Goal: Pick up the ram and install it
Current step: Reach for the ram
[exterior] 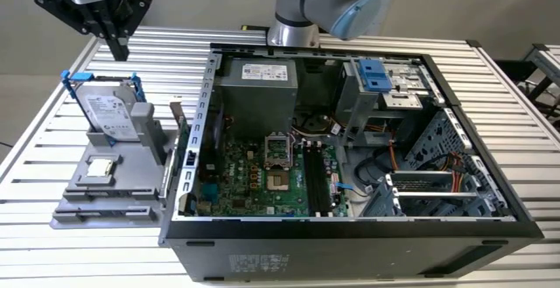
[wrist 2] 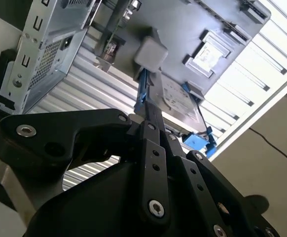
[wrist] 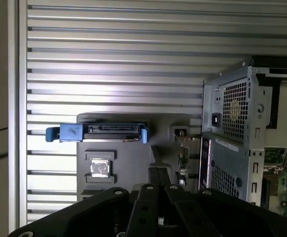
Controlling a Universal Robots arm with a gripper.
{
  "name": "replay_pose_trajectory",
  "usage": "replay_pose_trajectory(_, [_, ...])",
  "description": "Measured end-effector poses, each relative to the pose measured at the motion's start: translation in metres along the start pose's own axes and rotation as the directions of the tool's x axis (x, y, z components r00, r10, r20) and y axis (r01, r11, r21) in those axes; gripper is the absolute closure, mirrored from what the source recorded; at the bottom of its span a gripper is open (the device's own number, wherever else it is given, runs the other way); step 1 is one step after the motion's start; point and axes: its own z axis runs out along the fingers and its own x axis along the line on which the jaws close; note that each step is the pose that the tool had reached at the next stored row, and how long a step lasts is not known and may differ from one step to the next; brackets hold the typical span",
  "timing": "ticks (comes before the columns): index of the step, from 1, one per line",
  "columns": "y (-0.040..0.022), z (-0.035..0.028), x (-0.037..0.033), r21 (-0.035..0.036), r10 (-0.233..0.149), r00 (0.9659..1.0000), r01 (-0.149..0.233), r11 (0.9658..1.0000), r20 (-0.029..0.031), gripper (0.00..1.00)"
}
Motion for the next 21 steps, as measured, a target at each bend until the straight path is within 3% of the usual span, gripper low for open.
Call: replay_pose_trajectory(21, [0.0021, -0.0002, 0.0493, 0.0000, 0.000, 1.0000, 0.000, 1.0000, 0.0000, 1.00])
